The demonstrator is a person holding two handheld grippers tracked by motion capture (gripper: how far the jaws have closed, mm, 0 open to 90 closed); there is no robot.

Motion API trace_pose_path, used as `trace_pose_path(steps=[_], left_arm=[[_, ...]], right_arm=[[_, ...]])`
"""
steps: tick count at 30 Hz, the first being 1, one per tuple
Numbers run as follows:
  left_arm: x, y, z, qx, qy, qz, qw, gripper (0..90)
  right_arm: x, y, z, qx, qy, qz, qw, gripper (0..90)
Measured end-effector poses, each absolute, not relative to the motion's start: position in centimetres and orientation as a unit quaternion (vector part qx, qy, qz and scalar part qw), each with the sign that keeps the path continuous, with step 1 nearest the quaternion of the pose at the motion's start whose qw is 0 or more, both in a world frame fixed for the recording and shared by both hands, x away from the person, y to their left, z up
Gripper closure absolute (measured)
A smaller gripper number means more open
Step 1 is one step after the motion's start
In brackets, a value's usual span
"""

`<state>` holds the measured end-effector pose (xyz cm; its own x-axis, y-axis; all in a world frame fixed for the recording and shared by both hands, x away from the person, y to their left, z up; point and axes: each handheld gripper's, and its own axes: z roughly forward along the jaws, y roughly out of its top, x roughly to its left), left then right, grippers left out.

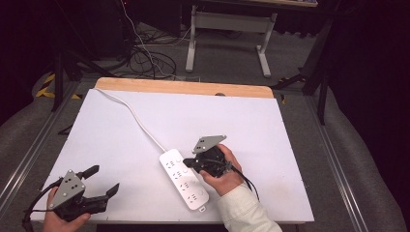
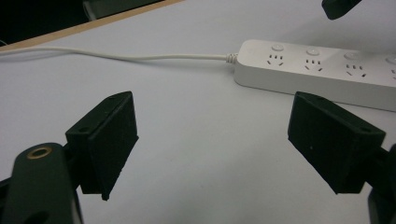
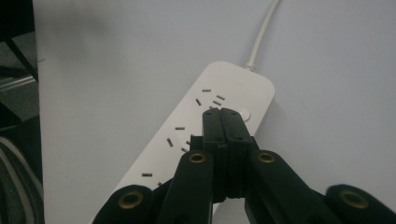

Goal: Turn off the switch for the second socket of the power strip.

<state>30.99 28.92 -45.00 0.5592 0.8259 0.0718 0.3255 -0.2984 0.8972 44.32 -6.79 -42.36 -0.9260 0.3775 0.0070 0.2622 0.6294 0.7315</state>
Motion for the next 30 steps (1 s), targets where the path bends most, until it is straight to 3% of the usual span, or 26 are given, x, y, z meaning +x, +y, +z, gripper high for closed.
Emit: trace_pose_path(steps=[30], left_arm=[[31.1, 28.7, -45.1, 0.765, 0.374, 0.274, 0.447, 16.4]], right_arm=[[44.5, -5.1, -44.8, 0.180, 0.922, 0.333, 0.086, 90.0]])
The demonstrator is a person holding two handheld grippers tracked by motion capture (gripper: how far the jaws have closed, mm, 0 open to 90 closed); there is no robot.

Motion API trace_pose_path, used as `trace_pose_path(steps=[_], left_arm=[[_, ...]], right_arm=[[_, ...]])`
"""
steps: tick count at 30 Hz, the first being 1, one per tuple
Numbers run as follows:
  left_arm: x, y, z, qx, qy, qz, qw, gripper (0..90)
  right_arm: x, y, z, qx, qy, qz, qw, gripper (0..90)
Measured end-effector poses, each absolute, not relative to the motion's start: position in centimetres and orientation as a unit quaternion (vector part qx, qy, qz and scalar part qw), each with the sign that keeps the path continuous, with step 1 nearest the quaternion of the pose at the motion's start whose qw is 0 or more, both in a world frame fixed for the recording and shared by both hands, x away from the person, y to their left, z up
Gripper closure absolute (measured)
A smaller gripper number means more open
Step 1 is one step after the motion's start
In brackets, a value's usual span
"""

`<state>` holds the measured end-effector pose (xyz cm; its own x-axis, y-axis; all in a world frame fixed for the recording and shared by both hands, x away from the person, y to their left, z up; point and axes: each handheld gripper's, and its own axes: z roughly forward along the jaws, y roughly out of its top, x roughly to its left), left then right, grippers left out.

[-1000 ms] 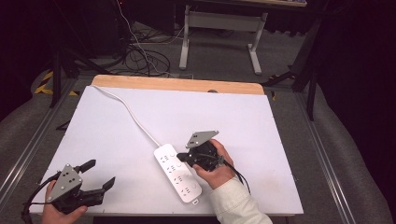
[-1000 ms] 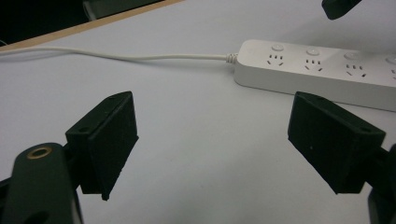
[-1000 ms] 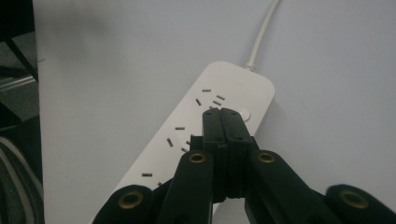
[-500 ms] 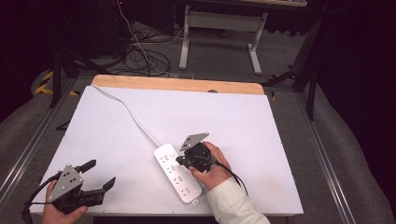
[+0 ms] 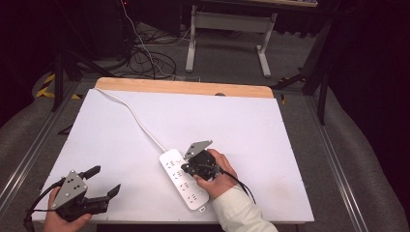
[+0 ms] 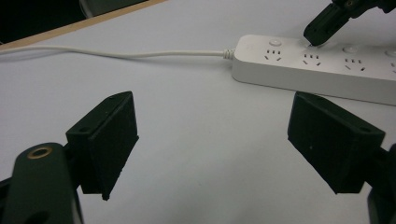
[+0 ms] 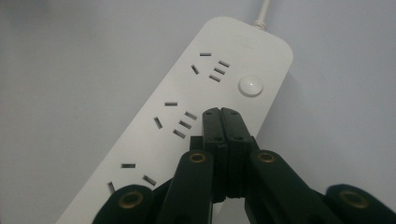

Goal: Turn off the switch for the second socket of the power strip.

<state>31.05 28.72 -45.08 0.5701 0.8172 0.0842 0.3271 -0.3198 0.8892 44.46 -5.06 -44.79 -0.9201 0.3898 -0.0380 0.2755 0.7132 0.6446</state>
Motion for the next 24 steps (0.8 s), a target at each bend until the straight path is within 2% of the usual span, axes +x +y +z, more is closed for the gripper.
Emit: trace_pose_path(steps=[24], left_arm=[[31.03, 28.64, -45.10, 0.765, 0.375, 0.272, 0.448, 16.5]], right_arm=[[44.09, -5.05, -45.32, 0.185, 0.917, 0.339, 0.098, 90.0]])
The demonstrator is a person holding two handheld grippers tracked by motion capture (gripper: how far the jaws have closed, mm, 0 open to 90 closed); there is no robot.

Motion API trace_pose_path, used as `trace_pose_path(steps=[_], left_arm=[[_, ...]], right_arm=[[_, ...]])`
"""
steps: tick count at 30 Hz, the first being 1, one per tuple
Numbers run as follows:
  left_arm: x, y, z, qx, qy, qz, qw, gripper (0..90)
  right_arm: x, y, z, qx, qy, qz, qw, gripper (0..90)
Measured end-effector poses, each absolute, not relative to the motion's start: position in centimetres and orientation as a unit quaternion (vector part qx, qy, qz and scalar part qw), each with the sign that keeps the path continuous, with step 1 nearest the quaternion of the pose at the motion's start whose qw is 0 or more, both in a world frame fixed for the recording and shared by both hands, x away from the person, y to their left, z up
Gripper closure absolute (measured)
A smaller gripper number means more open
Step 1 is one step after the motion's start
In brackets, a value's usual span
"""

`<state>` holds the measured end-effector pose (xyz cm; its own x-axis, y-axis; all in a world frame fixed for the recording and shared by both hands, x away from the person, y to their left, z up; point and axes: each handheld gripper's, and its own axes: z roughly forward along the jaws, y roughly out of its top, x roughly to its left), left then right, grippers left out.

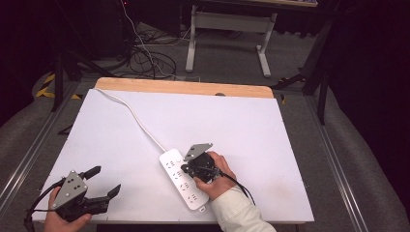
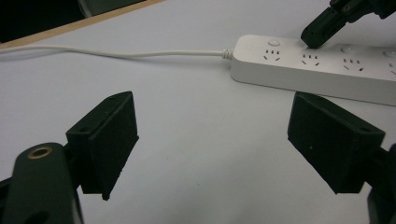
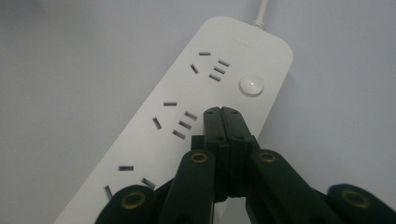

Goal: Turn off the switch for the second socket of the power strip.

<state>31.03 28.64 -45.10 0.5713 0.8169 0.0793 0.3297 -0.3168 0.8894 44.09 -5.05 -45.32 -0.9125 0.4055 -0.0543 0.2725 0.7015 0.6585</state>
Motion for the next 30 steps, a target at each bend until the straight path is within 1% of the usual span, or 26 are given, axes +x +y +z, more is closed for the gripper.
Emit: trace_pose_path(steps=[4, 9, 30], left_arm=[[31.04, 28.65, -45.10, 0.765, 0.375, 0.272, 0.448, 16.4], [31.04, 28.65, -45.09, 0.765, 0.375, 0.272, 0.448, 16.4], [31.09, 28.58, -45.15, 0.766, 0.376, 0.273, 0.445, 16.5]], right_arm=[[44.10, -5.10, -45.36, 0.189, 0.916, 0.341, 0.096, 90.0], [43.69, -4.90, -45.37, 0.186, 0.917, 0.336, 0.112, 90.0], [43.67, -5.09, -45.57, 0.193, 0.912, 0.345, 0.108, 90.0]])
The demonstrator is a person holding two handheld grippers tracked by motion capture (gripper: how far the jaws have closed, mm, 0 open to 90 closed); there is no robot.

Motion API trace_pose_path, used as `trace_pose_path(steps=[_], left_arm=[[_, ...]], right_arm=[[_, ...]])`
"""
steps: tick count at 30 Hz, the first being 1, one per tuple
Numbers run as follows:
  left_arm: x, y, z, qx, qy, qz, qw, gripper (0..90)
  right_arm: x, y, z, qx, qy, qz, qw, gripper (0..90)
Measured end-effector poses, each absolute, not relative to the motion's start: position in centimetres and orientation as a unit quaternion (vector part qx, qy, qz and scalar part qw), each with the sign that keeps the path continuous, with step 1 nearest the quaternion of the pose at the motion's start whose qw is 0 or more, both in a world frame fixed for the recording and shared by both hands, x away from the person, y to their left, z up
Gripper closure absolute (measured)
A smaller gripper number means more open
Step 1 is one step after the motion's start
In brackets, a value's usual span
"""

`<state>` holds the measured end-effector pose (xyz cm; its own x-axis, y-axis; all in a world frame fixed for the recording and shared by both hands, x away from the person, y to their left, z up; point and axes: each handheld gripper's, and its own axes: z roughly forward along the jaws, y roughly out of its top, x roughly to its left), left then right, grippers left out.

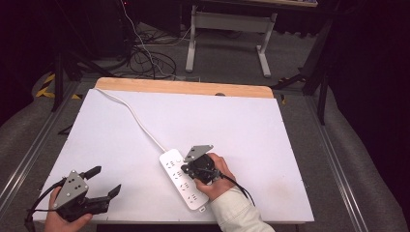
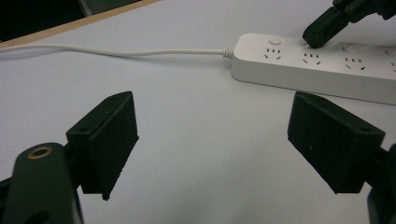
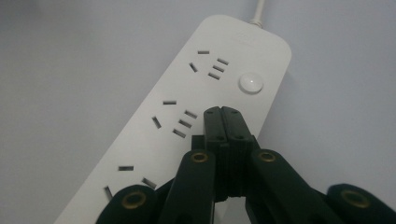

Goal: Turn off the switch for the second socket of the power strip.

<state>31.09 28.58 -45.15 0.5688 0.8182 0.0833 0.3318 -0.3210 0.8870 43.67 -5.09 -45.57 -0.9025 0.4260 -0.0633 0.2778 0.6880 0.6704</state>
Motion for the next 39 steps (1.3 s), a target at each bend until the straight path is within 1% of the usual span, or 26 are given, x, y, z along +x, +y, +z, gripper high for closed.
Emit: trace_pose_path(steps=[11, 23, 26, 36, 37, 39], left_arm=[[31.1, 28.6, -45.1, 0.766, 0.374, 0.269, 0.448, 16.6], [31.2, 28.5, -45.2, 0.768, 0.373, 0.269, 0.446, 16.6], [31.2, 28.6, -45.2, 0.768, 0.371, 0.270, 0.446, 16.6], [31.2, 28.6, -45.1, 0.768, 0.372, 0.270, 0.446, 16.6], [31.2, 28.6, -45.1, 0.768, 0.372, 0.270, 0.446, 16.6], [31.2, 28.6, -45.1, 0.768, 0.371, 0.270, 0.446, 16.6]], right_arm=[[42.7, -5.8, -43.7, 0.183, 0.893, 0.388, 0.136, 90.0], [42.2, -6.7, -42.2, 0.181, 0.880, 0.418, 0.135, 90.0], [42.0, -6.9, -41.6, 0.174, 0.878, 0.421, 0.147, 90.0], [42.1, -7.2, -41.3, 0.174, 0.876, 0.429, 0.139, 90.0], [42.1, -7.2, -41.3, 0.172, 0.876, 0.428, 0.138, 88.9], [42.1, -7.2, -41.3, 0.171, 0.876, 0.429, 0.140, 82.2]])
